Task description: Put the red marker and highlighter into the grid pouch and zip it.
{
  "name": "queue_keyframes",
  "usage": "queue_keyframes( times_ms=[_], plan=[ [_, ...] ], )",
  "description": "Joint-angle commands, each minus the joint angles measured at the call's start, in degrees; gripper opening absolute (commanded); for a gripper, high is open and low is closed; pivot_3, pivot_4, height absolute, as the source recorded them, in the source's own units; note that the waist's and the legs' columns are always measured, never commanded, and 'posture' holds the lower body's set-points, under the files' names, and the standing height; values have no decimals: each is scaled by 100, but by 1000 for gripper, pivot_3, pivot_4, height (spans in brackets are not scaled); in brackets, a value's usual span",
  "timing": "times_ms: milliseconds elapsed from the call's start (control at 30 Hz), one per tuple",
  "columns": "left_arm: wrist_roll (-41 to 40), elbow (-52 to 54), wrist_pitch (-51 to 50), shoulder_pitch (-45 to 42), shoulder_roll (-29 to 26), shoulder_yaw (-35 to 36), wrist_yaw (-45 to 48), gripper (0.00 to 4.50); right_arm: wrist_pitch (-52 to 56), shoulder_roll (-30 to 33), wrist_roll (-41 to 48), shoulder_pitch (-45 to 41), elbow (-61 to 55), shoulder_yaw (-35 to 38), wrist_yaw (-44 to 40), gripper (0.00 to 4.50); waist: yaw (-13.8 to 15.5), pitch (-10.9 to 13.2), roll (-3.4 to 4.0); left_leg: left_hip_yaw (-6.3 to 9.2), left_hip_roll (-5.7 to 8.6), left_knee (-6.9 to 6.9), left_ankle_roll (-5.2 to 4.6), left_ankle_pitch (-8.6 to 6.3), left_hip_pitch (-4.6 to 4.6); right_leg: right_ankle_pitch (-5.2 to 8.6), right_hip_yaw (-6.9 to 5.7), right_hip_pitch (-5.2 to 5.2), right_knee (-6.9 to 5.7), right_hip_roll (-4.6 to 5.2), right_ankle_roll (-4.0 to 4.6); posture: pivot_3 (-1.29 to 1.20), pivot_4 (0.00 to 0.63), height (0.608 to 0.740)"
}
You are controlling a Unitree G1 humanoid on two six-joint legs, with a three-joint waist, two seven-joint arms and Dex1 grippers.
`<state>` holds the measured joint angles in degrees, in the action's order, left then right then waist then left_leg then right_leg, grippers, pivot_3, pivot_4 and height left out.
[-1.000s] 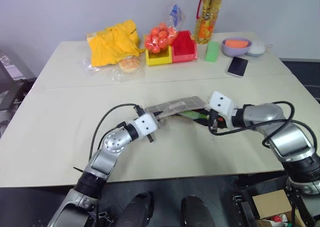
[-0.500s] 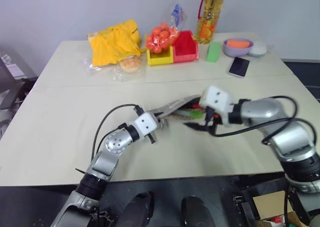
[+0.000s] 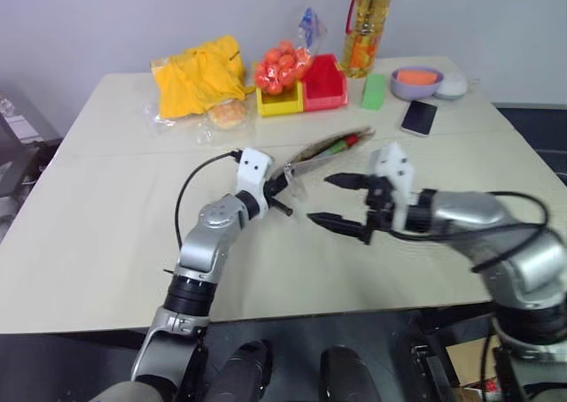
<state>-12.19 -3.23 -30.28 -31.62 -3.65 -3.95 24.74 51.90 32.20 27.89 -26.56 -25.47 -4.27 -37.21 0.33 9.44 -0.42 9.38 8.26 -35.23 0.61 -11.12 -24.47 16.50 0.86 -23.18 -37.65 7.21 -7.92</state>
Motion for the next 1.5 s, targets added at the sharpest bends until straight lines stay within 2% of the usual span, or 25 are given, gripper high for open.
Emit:
queue_keyframes(
  times_ms=[33, 233, 467, 500, 533, 600, 633, 767, 1033, 1233, 1400, 1500],
  plan=[
    [-216, 345, -222, -114, 10, 87, -30, 0, -288, -436, -442, -338, 481, -152, 592, 4341, 0, 0, 0, 0, 0, 0, 0, 0, 0, 0, 0, 0, 0, 0, 0, 0, 150, 740],
    [-302, 528, -423, -66, 84, 87, -106, 0, -532, -966, -821, -645, 1149, -438, 840, 4341, -6, 0, 0, 0, 0, 2, 19, 11, 0, 0, 2, -2, 0, -2, 0, 0, 150, 740],
    [-416, 734, -560, 0, 130, 80, -182, 0, -727, -1120, -982, -783, 1561, -440, 810, 4341, -9, 0, 0, 1, 1, 2, 18, 11, 0, 0, 3, -1, 0, -3, 1, 0, 150, 740],
    [-424, 757, -565, 17, 124, 76, -184, 0, -722, -1125, -970, -789, 1581, -422, 793, 3824, -11, 0, 0, 1, 1, 3, 18, 10, 0, 0, 3, -2, 0, -3, 1, 0, 150, 740],
    [-432, 779, -572, 39, 115, 78, -184, 0, -707, -1127, -950, -797, 1593, -400, 774, 3530, -12, 0, 0, 1, 1, 3, 17, 10, 0, 0, 3, -2, 0, -3, 1, 0, 150, 740],
    [-431, 785, -562, 56, 97, 78, -187, 0, -697, -1117, -934, -810, 1601, -368, 746, 2443, -14, 0, 0, 1, 1, 3, 17, 10, 0, 0, 4, -2, 0, -3, 1, 0, 150, 740],
    [-418, 784, -548, 65, 81, 75, -191, 0, -696, -1103, -934, -809, 1583, -354, 733, 2059, -14, 0, 0, 1, 1, 3, 17, 10, 0, 0, 3, -2, 0, -3, 1, 0, 150, 740],
    [-297, 738, -400, 99, -36, 13, -181, 0, -652, -998, -923, -781, 1426, -272, 690, 51, -15, 0, 0, 1, 1, 3, 16, 9, 0, 0, 4, -2, 0, -4, 1, 0, 150, 740],
    [460, 265, 740, 144, -664, -398, -15, 0, -250, -321, -603, -758, 620, 133, 368, 51, -10, -1, 1, 0, 0, 5, 9, 5, 0, 0, 4, -3, 1, -4, 1, 0, 150, 740],
    [909, -41, 1748, 298, -1130, -629, 177, 0, 15, 234, -401, -927, 638, 598, 230, 51, -5, -1, 1, 0, 0, 5, 1, 0, 1, 0, 5, -2, 1, -2, 1, 0, 150, 740],
    [1240, -219, 2321, 335, -1335, -745, 180, 0, 102, 383, -311, -970, 773, 714, 219, 51, -12, -1, 1, -1, 0, 5, 1, 0, 1, 0, 5, -2, 1, -1, 1, 0, 150, 740],
    [1731, -294, 2914, 360, -1577, -1008, 181, 0, 137, 412, -319, -890, 794, 704, 192, 51, -14, -1, 1, -2, -1, 6, 1, 0, 1, 0, 5, -3, 1, -1, 1, 0, 150, 740]
  ],
)
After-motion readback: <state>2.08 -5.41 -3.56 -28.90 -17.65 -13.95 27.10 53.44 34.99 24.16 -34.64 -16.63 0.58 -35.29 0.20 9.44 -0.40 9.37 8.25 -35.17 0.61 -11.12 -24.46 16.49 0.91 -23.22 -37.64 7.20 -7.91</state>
